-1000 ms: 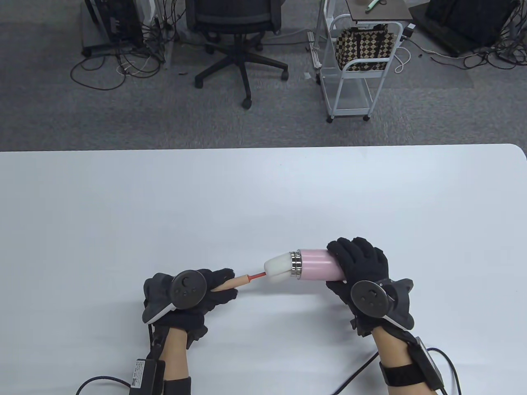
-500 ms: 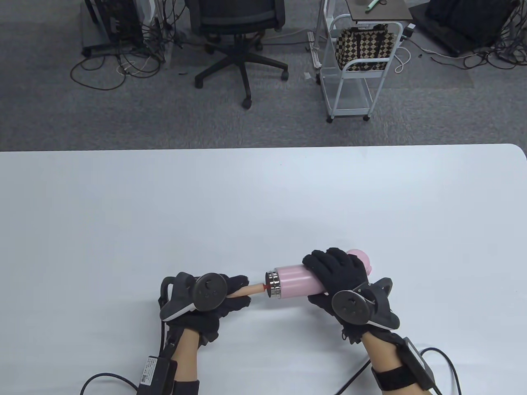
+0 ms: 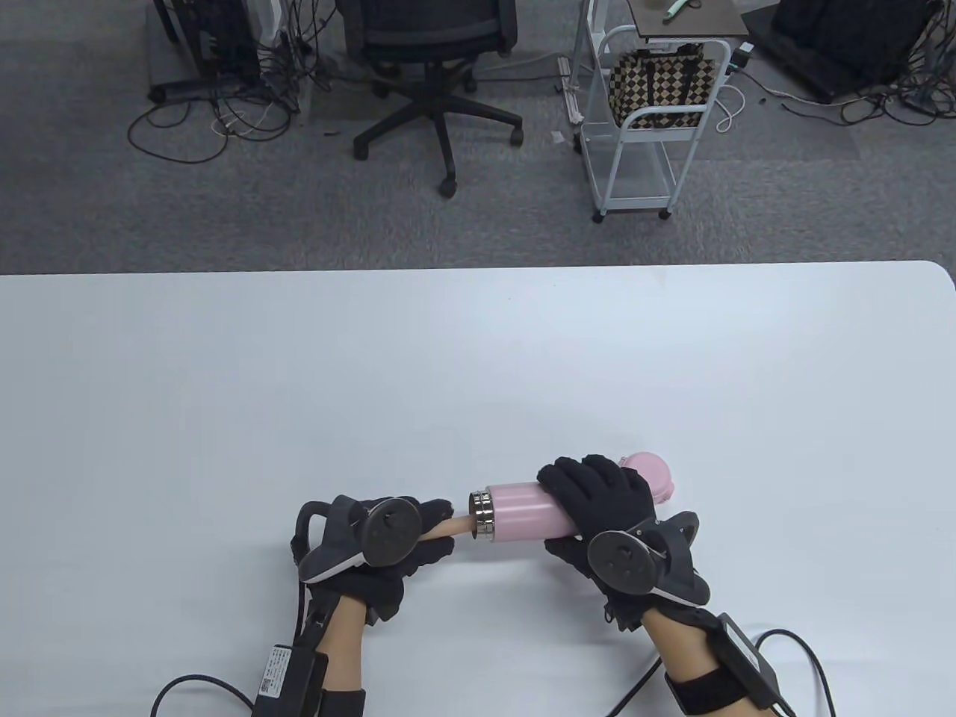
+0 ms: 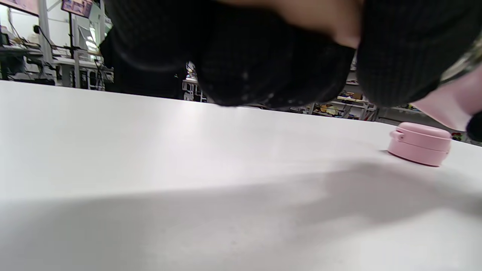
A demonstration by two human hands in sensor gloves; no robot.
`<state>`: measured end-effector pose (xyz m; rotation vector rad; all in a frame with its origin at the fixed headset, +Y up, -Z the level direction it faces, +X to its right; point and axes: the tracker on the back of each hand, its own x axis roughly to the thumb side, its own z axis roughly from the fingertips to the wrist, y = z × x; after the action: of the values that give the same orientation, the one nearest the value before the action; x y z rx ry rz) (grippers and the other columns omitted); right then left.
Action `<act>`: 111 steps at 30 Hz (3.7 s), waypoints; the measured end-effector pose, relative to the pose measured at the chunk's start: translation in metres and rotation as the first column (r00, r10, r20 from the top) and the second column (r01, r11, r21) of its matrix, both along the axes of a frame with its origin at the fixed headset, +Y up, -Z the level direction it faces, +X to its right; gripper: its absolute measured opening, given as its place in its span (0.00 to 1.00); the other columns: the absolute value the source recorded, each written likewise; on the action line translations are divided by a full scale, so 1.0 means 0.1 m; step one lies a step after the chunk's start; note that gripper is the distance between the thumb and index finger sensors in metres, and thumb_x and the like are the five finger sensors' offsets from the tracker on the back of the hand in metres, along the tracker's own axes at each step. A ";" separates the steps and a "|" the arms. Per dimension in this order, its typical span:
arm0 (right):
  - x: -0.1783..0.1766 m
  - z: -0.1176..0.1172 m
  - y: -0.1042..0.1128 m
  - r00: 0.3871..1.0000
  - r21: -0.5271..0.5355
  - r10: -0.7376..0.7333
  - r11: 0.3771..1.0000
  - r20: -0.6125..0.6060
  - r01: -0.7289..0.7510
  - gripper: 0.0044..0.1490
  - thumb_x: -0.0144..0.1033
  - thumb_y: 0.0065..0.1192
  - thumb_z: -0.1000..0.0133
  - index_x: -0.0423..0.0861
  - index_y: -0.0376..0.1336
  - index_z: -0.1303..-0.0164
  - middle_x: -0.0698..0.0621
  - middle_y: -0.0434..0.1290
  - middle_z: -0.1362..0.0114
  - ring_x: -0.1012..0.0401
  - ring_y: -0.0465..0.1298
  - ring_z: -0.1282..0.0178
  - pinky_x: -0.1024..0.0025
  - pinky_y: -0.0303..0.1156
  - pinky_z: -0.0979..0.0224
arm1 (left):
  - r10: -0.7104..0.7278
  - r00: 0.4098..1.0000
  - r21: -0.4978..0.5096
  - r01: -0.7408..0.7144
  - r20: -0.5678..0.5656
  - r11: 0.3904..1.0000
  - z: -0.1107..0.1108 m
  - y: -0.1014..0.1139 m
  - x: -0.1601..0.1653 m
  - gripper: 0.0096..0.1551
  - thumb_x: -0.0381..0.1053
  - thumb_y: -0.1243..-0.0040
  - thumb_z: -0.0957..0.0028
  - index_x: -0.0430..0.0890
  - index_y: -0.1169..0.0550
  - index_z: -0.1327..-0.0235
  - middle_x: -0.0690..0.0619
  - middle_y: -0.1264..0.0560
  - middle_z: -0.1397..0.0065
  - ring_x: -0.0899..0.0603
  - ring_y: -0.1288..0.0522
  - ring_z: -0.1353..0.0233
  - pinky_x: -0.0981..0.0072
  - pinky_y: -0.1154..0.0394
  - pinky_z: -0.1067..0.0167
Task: Insert cup brush into the thermos (Clean the thermos with cup brush)
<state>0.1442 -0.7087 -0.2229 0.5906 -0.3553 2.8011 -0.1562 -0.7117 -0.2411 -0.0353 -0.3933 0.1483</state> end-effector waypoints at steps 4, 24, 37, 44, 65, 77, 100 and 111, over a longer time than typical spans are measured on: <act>0.11 -0.03 0.04 0.997 -0.009 -0.058 0.998 0.050 0.058 0.55 0.59 0.82 0.57 0.63 0.52 0.23 0.57 0.54 0.14 0.41 0.56 0.14 0.38 0.59 0.24 | 0.056 0.997 0.049 -0.054 -0.047 0.997 0.01 0.07 -0.18 0.27 0.66 0.24 0.50 0.65 0.18 0.37 0.63 0.14 0.50 0.56 0.14 0.56 0.57 0.19 0.49; 0.49 -0.13 0.08 0.967 0.044 -0.080 0.996 0.243 0.071 0.55 0.57 0.82 0.56 0.63 0.52 0.23 0.57 0.52 0.14 0.41 0.54 0.13 0.35 0.56 0.23 | 0.153 0.960 0.123 -0.127 -0.233 0.984 0.00 0.04 -0.69 0.26 0.65 0.22 0.51 0.64 0.17 0.39 0.63 0.14 0.48 0.55 0.15 0.54 0.53 0.21 0.44; 0.29 -0.08 0.04 0.987 0.044 -0.001 0.999 0.161 -0.006 0.55 0.57 0.82 0.56 0.63 0.52 0.23 0.57 0.53 0.14 0.41 0.54 0.13 0.36 0.57 0.23 | 0.073 0.984 0.113 -0.056 -0.160 0.992 0.02 0.09 -0.47 0.26 0.64 0.21 0.51 0.65 0.17 0.39 0.63 0.14 0.49 0.55 0.14 0.55 0.52 0.21 0.43; 0.33 -0.08 0.04 0.989 0.046 -0.052 0.998 0.136 0.046 0.55 0.57 0.82 0.57 0.63 0.52 0.24 0.58 0.53 0.14 0.41 0.55 0.13 0.37 0.58 0.24 | 0.094 0.987 0.079 -0.084 -0.134 0.993 0.02 0.13 -0.42 0.25 0.62 0.19 0.52 0.65 0.16 0.42 0.63 0.13 0.52 0.55 0.14 0.57 0.51 0.21 0.44; -0.26 0.13 -0.05 0.993 0.058 0.074 0.996 -0.091 -0.069 0.54 0.60 0.80 0.56 0.63 0.53 0.24 0.57 0.54 0.15 0.40 0.57 0.15 0.37 0.60 0.25 | -0.173 0.984 0.011 0.173 0.041 0.985 0.05 -0.07 0.32 0.21 0.71 0.53 0.31 0.64 0.22 0.38 0.68 0.16 0.48 0.58 0.15 0.55 0.54 0.21 0.43; -0.08 0.04 -0.04 0.999 0.015 0.004 1.000 -0.034 -0.004 0.54 0.60 0.80 0.55 0.63 0.52 0.24 0.57 0.54 0.14 0.41 0.56 0.14 0.37 0.59 0.24 | -0.072 0.997 -0.024 0.071 -0.018 0.997 -0.01 -0.06 0.05 0.25 0.69 0.32 0.44 0.68 0.22 0.35 0.63 0.15 0.47 0.56 0.15 0.54 0.53 0.22 0.42; 0.46 -0.10 0.05 0.971 0.063 -0.140 0.990 0.193 0.130 0.53 0.62 0.79 0.53 0.60 0.52 0.22 0.54 0.54 0.15 0.39 0.58 0.16 0.37 0.60 0.25 | 0.117 0.883 -0.214 -0.235 -0.455 0.948 -0.12 -0.32 -0.95 0.31 0.65 0.40 0.37 0.59 0.28 0.23 0.57 0.19 0.35 0.52 0.18 0.46 0.47 0.27 0.36; 0.33 -0.11 -0.05 0.871 -0.116 -0.464 0.867 0.161 0.484 0.53 0.63 0.77 0.51 0.57 0.52 0.22 0.50 0.56 0.16 0.37 0.60 0.18 0.38 0.62 0.27 | -0.150 0.704 -0.274 -0.066 -0.694 0.960 -0.12 -0.52 -1.17 0.34 0.61 0.39 0.35 0.55 0.34 0.16 0.45 0.42 0.10 0.32 0.42 0.15 0.33 0.40 0.26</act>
<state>0.1774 -0.7134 -0.2344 0.2419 -0.2623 2.3612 -0.2734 -0.7632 -0.2532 -0.2616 0.4208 0.1592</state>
